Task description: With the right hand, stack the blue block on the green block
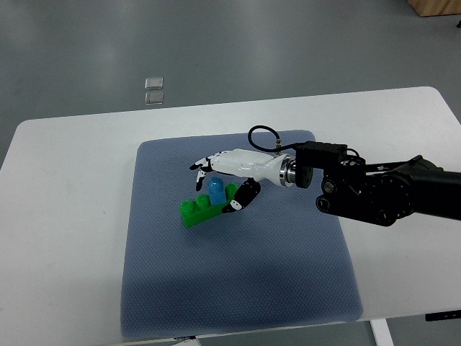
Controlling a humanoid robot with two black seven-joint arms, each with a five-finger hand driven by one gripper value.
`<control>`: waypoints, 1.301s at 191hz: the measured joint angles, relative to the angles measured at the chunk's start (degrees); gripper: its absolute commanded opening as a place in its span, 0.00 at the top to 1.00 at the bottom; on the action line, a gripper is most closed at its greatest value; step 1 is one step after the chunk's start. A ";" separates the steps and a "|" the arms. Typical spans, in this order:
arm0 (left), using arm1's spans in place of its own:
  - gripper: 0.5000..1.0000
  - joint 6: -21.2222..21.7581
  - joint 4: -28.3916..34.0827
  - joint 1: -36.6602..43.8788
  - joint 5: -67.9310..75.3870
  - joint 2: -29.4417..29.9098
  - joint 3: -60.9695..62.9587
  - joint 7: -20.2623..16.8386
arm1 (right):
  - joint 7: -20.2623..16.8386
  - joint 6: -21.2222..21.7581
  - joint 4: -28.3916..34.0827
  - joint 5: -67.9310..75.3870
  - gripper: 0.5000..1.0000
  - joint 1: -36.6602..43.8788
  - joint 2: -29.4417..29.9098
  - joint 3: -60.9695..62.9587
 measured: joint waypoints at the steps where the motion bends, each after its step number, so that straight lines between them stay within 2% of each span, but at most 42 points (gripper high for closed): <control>1: 0.00 0.00 0.00 0.00 0.00 0.00 0.00 0.00 | 0.00 0.01 0.02 0.01 0.16 0.06 -0.03 0.00; 28: 0.00 0.00 0.00 0.00 0.00 0.00 0.05 0.00 | -0.08 1.30 1.33 0.86 0.15 2.13 -1.37 1.45; 64: 0.00 0.00 0.00 0.00 0.00 0.00 0.01 0.00 | -0.63 8.45 2.22 10.02 0.15 3.32 -4.54 13.99; 85: 0.00 0.00 0.07 0.00 0.00 0.00 -0.02 0.00 | -1.88 11.49 1.15 22.49 0.16 -0.08 -5.40 24.73; 118: 0.00 0.00 0.06 0.00 0.00 0.00 -0.01 0.00 | -5.00 12.38 -3.39 51.48 0.15 -9.22 -3.79 39.61; 159: 0.00 0.00 -0.01 0.00 0.00 0.00 0.04 0.00 | -4.81 12.30 -9.96 71.30 0.15 -15.24 0.59 47.18; 209: 0.00 0.00 -0.01 0.00 0.00 0.00 0.00 0.00 | -4.61 13.15 -15.84 76.04 0.15 -20.00 6.69 56.20; 249: 0.00 0.00 -0.01 0.00 0.00 0.00 -0.01 0.00 | -4.55 17.68 -18.28 76.07 0.15 -22.04 8.72 56.99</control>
